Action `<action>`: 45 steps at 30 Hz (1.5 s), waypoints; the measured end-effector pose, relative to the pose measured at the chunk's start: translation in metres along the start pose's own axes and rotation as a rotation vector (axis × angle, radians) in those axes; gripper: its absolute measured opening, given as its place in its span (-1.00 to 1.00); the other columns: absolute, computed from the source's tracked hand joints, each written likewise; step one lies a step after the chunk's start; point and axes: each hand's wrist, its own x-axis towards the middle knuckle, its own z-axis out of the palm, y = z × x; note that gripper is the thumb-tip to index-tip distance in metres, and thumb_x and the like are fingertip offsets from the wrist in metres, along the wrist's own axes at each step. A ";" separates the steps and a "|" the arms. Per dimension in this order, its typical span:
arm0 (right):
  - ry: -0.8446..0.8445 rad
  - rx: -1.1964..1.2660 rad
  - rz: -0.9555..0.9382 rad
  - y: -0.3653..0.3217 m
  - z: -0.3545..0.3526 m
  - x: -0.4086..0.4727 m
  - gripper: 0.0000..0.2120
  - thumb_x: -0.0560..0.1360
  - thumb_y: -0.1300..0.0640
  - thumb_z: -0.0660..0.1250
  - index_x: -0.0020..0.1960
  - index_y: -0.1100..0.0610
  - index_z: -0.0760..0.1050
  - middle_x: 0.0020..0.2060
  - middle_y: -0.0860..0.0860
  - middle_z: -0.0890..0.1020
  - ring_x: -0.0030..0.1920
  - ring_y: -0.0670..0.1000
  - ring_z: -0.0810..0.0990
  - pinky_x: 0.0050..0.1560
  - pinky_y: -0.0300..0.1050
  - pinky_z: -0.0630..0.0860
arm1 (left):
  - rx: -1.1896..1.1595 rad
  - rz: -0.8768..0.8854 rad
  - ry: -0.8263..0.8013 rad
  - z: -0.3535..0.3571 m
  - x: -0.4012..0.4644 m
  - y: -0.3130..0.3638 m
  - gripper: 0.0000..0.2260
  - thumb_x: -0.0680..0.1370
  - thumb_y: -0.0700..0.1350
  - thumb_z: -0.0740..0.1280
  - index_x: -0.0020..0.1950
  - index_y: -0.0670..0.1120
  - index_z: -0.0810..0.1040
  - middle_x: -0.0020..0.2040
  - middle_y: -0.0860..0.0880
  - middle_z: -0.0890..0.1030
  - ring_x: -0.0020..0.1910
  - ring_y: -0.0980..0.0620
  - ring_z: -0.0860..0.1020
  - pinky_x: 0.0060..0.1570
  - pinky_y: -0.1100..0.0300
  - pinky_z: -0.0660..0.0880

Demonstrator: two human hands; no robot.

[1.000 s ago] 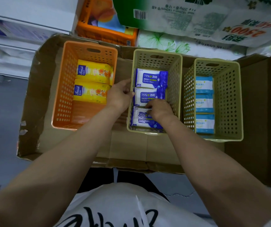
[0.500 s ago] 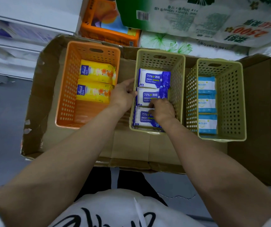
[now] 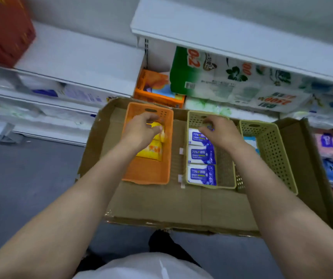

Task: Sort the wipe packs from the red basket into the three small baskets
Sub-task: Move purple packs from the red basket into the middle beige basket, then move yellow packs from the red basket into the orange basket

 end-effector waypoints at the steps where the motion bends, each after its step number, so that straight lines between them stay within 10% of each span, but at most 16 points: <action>1: 0.063 -0.001 -0.025 -0.020 -0.011 -0.011 -0.59 0.55 -0.06 0.35 0.32 0.10 0.51 0.24 0.11 0.59 0.23 0.14 0.54 0.20 -0.04 0.44 | 0.028 0.063 0.042 -0.025 -0.008 -0.002 -0.68 0.51 -0.08 0.45 0.26 -0.02 0.59 0.16 -0.02 0.62 0.12 0.01 0.60 0.09 0.19 0.48; 12: 0.451 0.054 -0.340 -0.286 -0.003 -0.114 -0.69 0.55 0.04 0.37 0.26 0.11 0.55 0.22 0.07 0.60 0.28 0.12 0.48 0.24 -0.16 0.29 | 0.428 0.444 0.396 -0.310 -0.090 -0.105 -0.62 0.50 -0.09 0.46 0.31 -0.08 0.55 0.20 -0.11 0.58 0.20 -0.17 0.52 0.21 -0.02 0.44; 36: 0.324 0.143 -0.496 -0.664 0.025 0.227 -0.64 0.54 -0.03 0.37 0.31 0.03 0.51 0.26 -0.01 0.55 0.27 0.02 0.49 0.22 -0.17 0.36 | 0.460 0.350 0.510 -0.651 0.226 -0.186 -0.63 0.50 -0.09 0.45 0.29 -0.07 0.56 0.24 -0.08 0.56 0.25 -0.13 0.48 0.23 0.04 0.37; 45: 0.036 -0.084 -0.264 -0.732 0.083 0.338 -0.40 0.38 -0.08 0.52 0.36 0.01 0.44 0.27 0.04 0.54 0.30 0.11 0.47 0.23 -0.01 0.44 | 0.394 0.330 0.311 -0.708 0.324 -0.219 -0.55 0.50 0.03 0.45 0.37 -0.03 0.51 0.32 -0.05 0.51 0.33 -0.06 0.41 0.26 0.18 0.29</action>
